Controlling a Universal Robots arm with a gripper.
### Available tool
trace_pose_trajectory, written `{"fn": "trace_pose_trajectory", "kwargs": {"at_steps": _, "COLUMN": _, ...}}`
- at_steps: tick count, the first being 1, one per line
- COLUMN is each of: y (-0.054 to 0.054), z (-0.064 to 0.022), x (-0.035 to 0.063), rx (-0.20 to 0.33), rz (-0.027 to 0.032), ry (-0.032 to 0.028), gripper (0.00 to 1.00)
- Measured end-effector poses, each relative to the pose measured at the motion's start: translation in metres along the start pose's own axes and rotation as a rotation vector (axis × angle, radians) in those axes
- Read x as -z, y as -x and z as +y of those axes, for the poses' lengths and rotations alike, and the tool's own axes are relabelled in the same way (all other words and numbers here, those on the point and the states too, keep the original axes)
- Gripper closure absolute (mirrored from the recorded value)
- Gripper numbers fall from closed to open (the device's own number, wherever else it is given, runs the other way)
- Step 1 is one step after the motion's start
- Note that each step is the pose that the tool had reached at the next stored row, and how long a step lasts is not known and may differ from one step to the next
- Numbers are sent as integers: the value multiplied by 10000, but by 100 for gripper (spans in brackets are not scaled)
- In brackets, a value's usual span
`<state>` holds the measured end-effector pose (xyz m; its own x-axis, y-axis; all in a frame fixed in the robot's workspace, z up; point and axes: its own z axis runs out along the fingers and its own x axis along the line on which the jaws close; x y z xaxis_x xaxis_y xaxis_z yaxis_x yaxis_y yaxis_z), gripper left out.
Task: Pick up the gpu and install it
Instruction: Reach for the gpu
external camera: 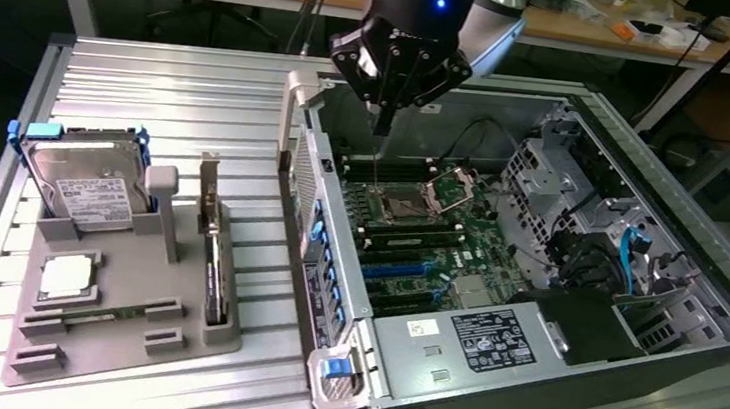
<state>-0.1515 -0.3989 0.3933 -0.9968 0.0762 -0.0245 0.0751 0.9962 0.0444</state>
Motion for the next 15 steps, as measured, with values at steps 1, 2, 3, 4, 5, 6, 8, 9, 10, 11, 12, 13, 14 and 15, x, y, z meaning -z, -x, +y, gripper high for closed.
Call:
{"fn": "trace_pose_trajectory", "kwargs": {"at_steps": 1, "y": -3, "z": 0, "x": 0, "rx": 0, "rz": 0, "ry": -1, "gripper": 89}}
{"fn": "trace_pose_trajectory", "kwargs": {"at_steps": 2, "y": -6, "z": -1, "x": 0, "rx": 0, "rz": 0, "ry": -1, "gripper": 89}}
{"fn": "trace_pose_trajectory", "kwargs": {"at_steps": 3, "y": -12, "z": -1, "x": 1, "rx": 0, "rz": 0, "ry": 0, "gripper": 89}}
{"fn": "trace_pose_trajectory", "kwargs": {"at_steps": 4, "y": -17, "z": -1, "x": 1, "rx": 0, "rz": 0, "ry": 0, "gripper": 89}}
{"fn": "trace_pose_trajectory", "kwargs": {"at_steps": 5, "y": -17, "z": -1, "x": 1, "rx": 0, "rz": 0, "ry": 0, "gripper": 89}}
{"fn": "trace_pose_trajectory", "kwargs": {"at_steps": 6, "y": -17, "z": -1, "x": 1, "rx": 0, "rz": 0, "ry": -1, "gripper": 89}}
{"fn": "trace_pose_trajectory", "kwargs": {"at_steps": 8, "y": -17, "z": -1, "x": 1, "rx": 0, "rz": 0, "ry": 0, "gripper": 89}}
{"fn": "trace_pose_trajectory", "kwargs": {"at_steps": 9, "y": -17, "z": -1, "x": 1, "rx": 0, "rz": 0, "ry": -1, "gripper": 89}}
{"fn": "trace_pose_trajectory", "kwargs": {"at_steps": 10, "y": -18, "z": -1, "x": 1, "rx": 0, "rz": 0, "ry": -1, "gripper": 89}}
{"fn": "trace_pose_trajectory", "kwargs": {"at_steps": 11, "y": -17, "z": -2, "x": 1, "rx": 0, "rz": 0, "ry": -1, "gripper": 89}}
{"fn": "trace_pose_trajectory", "kwargs": {"at_steps": 12, "y": -18, "z": -1, "x": 1, "rx": 0, "rz": 0, "ry": -1, "gripper": 89}}
{"fn": "trace_pose_trajectory", "kwargs": {"at_steps": 13, "y": -18, "z": -1, "x": 1, "rx": 0, "rz": 0, "ry": 0, "gripper": 89}}
{"fn": "trace_pose_trajectory", "kwargs": {"at_steps": 14, "y": -17, "z": -1, "x": 0, "rx": 0, "rz": 0, "ry": 0, "gripper": 89}}
{"fn": "trace_pose_trajectory", "kwargs": {"at_steps": 15, "y": -17, "z": -1, "x": 1, "rx": 0, "rz": 0, "ry": -1, "gripper": 89}}
